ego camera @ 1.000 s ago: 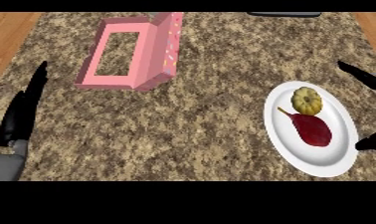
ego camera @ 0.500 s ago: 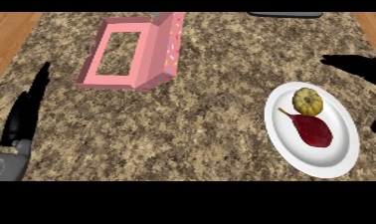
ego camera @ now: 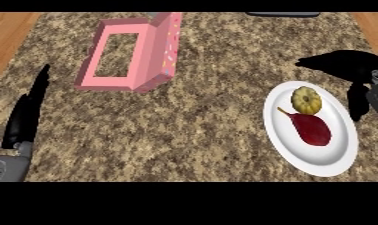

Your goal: Pick the squash from the plate and place it in the cardboard box

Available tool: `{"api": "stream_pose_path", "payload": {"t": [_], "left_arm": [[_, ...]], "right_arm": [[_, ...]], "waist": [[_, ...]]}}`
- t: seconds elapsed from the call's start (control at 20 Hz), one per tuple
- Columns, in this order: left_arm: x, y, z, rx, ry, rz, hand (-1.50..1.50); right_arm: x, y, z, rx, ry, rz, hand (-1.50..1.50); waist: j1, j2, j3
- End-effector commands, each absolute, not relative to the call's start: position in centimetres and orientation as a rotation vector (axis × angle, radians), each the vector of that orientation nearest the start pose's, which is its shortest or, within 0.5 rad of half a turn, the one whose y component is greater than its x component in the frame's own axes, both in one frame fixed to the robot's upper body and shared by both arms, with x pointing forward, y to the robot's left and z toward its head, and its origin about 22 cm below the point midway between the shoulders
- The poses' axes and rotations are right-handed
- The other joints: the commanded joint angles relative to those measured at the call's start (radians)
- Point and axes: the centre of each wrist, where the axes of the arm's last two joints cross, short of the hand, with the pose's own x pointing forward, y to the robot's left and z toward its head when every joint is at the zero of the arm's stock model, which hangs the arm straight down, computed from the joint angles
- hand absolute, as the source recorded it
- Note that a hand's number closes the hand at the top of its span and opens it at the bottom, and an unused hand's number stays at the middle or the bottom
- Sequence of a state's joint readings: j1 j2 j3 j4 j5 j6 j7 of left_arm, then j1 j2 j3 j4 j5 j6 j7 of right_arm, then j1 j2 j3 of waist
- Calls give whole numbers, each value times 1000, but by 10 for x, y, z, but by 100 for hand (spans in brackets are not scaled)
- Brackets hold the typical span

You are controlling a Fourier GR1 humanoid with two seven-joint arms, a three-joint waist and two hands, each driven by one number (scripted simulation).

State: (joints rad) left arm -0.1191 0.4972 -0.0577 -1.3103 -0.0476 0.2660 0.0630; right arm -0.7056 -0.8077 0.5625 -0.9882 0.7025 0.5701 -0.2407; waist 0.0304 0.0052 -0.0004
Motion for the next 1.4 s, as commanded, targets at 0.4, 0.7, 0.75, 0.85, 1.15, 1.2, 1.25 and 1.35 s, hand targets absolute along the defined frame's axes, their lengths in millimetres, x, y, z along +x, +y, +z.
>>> {"api": "stream_pose_path", "payload": {"t": [0.4, 0.7, 0.75, 0.85, 1.15, 1.2, 1.25, 1.35], "left_arm": [[275, 362, 48, 650, -1371, -207, 0], [263, 359, 23, 652, -1370, -204, 0], [246, 360, 33, 625, -1367, -210, 0], [260, 344, 2, 648, -1357, -213, 0], [256, 361, 12, 660, -1378, -217, 0], [254, 354, 15, 642, -1357, -225, 0], [263, 353, 6, 660, -1360, -193, 0], [251, 362, 3, 635, -1366, -203, 0]], "right_arm": [[394, -303, 89, -587, -660, 1901, -150], [397, -299, 79, -573, -666, 1905, -150], [391, -300, 57, -573, -671, 1893, -150], [385, -294, 71, -512, -694, 1904, -150], [375, -284, 58, -443, -751, 1935, -150], [388, -264, 72, -447, -768, 1928, -150], [371, -256, 75, -447, -778, 1952, -150], [381, -253, 74, -448, -738, 1940, -150]], "waist": [[-22, -5, 1], [-23, -5, 0], [-16, -5, 1], [-32, -6, 0], [-28, -6, 0], [-24, -6, 0], [-37, -8, 0], [-26, -6, 0]]}}
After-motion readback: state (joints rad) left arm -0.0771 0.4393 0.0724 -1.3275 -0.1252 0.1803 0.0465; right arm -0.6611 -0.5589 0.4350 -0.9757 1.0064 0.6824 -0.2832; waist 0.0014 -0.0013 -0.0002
